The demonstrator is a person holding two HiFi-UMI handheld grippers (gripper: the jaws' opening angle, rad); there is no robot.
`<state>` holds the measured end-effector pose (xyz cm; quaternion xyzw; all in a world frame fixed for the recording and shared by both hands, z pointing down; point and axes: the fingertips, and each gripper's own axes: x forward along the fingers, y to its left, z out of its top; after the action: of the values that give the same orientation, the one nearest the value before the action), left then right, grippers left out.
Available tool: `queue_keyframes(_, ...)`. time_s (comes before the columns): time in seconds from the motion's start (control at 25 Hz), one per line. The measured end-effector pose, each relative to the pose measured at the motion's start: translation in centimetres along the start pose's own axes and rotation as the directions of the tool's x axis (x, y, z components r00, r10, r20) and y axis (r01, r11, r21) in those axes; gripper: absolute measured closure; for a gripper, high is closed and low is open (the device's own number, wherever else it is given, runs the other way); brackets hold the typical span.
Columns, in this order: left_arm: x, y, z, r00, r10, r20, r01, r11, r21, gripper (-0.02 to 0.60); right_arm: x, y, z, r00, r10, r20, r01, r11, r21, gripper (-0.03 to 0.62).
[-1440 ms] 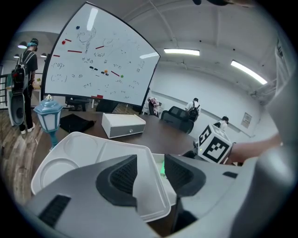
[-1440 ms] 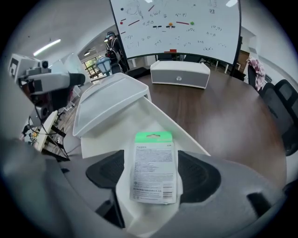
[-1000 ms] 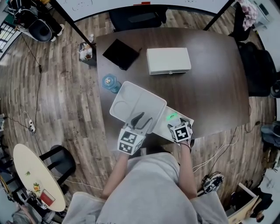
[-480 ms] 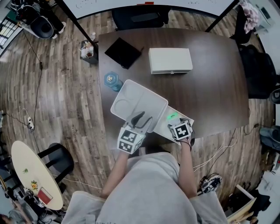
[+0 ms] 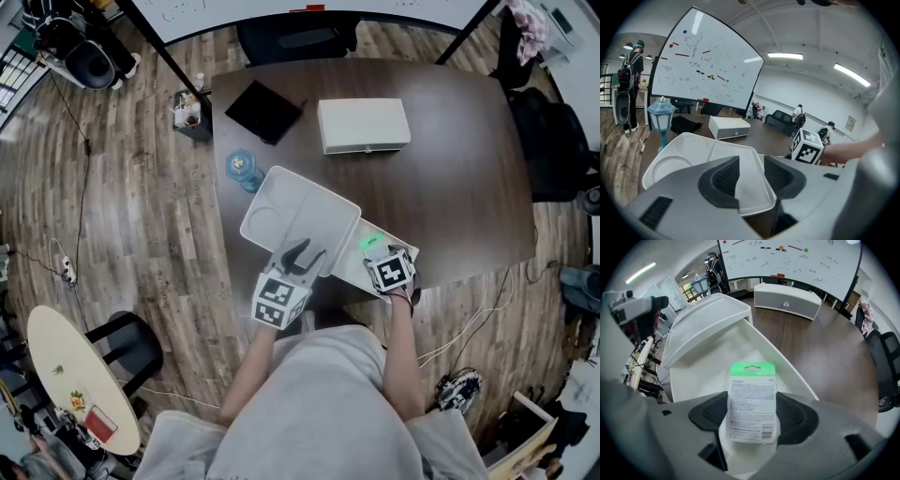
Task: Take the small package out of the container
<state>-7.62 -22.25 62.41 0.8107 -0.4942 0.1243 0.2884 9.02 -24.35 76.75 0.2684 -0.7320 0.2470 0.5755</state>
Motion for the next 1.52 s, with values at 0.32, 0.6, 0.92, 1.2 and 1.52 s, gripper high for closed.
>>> queue_keyframes(0.32,-2.6,-0.1,-0.2,1.0,0.001,0.008,-0.001,1.0,0.025,0.425,-0.5,1.1,-0.5,1.0,-0.02,0.022,0.019,0.999,0.036,0.273)
queue_keyframes(0.6,-4.2,-0.9,-0.5,1.0,-0.015,0.012,0.015,0.998,0.06,0.426,-2.0,2.3,-0.1,0.994,-0.07,0.089,0.065,0.996,0.054,0.276)
queue_keyframes(0.92,-4.9,-2.3,-0.9,0.999,-0.036,0.024,0.034,0.997,0.072,0.434,-4.4,3.1,0.0,0.976,-0.117,0.182,0.103,0.991,0.087,0.277)
queue_keyframes(1.2,-5.2,-3.9,-1.2,0.998,-0.048,0.033,0.044,0.993,0.106,0.434,-7.4,3.4,0.2,0.951,-0.153,0.269,0.125,0.985,0.118,0.278)
queue_keyframes(1.52,-5.7,-5.2,-0.8,0.997,-0.06,0.051,0.053,0.99,0.129,0.434,-10.3,3.3,0.2,0.91,-0.186,0.369,0.137,0.978,0.154,0.278)
